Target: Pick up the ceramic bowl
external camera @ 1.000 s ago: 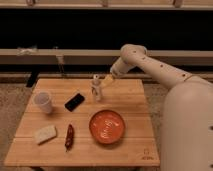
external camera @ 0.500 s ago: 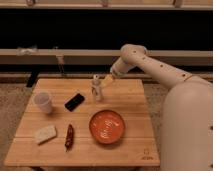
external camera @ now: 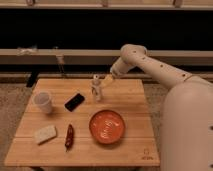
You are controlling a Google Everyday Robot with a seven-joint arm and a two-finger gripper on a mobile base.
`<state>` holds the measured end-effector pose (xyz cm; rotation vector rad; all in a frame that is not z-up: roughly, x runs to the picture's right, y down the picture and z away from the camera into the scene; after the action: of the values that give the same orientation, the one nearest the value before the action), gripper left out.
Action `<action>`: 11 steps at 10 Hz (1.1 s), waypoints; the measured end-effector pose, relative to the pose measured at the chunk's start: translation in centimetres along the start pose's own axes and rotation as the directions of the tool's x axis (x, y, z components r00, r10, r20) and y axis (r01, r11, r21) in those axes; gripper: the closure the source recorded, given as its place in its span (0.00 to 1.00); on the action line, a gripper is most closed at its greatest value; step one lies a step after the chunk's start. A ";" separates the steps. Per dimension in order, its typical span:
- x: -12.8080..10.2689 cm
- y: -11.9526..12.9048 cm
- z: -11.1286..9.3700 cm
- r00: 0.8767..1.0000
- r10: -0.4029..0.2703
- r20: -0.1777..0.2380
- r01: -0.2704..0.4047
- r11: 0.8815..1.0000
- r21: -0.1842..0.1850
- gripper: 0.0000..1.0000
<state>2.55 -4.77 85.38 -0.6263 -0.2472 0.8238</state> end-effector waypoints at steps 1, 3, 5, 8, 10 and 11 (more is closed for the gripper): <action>0.0 0.0 0.0 1.000 0.000 0.000 0.000 1.000 0.000 0.20; 0.0 0.0 0.0 1.000 0.000 0.000 0.000 1.000 0.000 0.20; 0.0 0.0 0.0 1.000 0.000 0.000 0.000 1.000 0.000 0.20; 0.0 0.0 0.0 1.000 -0.001 -0.001 0.001 1.000 0.000 0.20; 0.3 0.0 -0.4 1.000 -0.001 -0.028 0.002 1.000 0.028 0.20; 0.7 0.1 -0.7 0.999 0.002 -0.047 0.000 0.999 0.043 0.20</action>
<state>3.27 -4.46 84.73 -0.6048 -0.1864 0.8126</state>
